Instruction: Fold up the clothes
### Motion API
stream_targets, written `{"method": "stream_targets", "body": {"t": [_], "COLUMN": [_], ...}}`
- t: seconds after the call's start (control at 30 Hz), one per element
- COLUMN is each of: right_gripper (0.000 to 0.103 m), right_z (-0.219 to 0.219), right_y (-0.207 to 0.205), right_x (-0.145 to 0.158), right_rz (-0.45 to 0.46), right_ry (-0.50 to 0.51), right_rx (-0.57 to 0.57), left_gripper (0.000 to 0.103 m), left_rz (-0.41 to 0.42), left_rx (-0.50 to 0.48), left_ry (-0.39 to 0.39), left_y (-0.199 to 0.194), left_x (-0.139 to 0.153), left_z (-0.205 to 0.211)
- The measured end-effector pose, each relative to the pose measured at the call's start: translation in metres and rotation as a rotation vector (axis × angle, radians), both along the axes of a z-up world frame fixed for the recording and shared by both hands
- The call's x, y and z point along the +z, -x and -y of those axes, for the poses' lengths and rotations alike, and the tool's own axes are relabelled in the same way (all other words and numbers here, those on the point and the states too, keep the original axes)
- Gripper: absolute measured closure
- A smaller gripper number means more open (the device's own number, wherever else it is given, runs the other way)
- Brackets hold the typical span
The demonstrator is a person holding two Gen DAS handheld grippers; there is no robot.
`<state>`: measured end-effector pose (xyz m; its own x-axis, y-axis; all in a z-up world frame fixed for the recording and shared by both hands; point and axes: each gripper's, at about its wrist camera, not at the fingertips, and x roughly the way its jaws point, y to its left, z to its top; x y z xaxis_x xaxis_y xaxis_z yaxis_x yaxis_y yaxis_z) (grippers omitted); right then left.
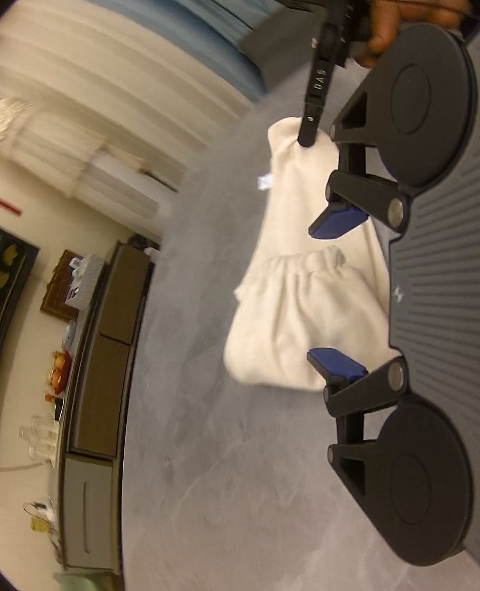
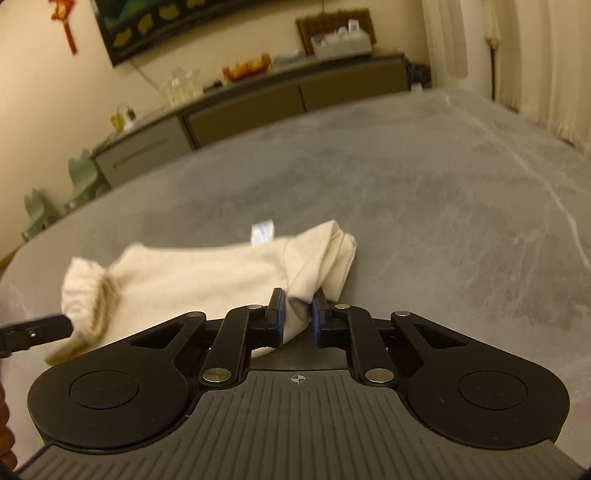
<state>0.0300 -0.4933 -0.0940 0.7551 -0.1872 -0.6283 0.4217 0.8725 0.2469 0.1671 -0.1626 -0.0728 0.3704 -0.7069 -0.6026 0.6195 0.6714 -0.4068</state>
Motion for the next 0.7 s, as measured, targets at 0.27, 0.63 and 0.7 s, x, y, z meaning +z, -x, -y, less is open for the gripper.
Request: {"method": "stream_targets", "body": {"t": [0.27,0.63,0.7], "right_gripper": [0.095,0.095,0.095], "right_z": [-0.087,-0.124,-0.088], "right_y": [-0.019,-0.036,-0.016], "right_x": [0.048,0.031,0.025], "right_rz": [0.11,0.113,0.114], "right_ry": [0.233,0.202,0.091], "right_rx": [0.152,0.094,-0.031], "left_gripper": [0.036,0.036,0.036], "left_rz": [-0.118,-0.203,-0.2], "left_rx": [0.135,0.108,0.09], "left_ry": [0.19,0.241,0.248], "left_y": [-0.027,-0.027,-0.023], "left_x": [0.003,-0.001,0.001], "left_z": [-0.058,-0.058,-0.053]}}
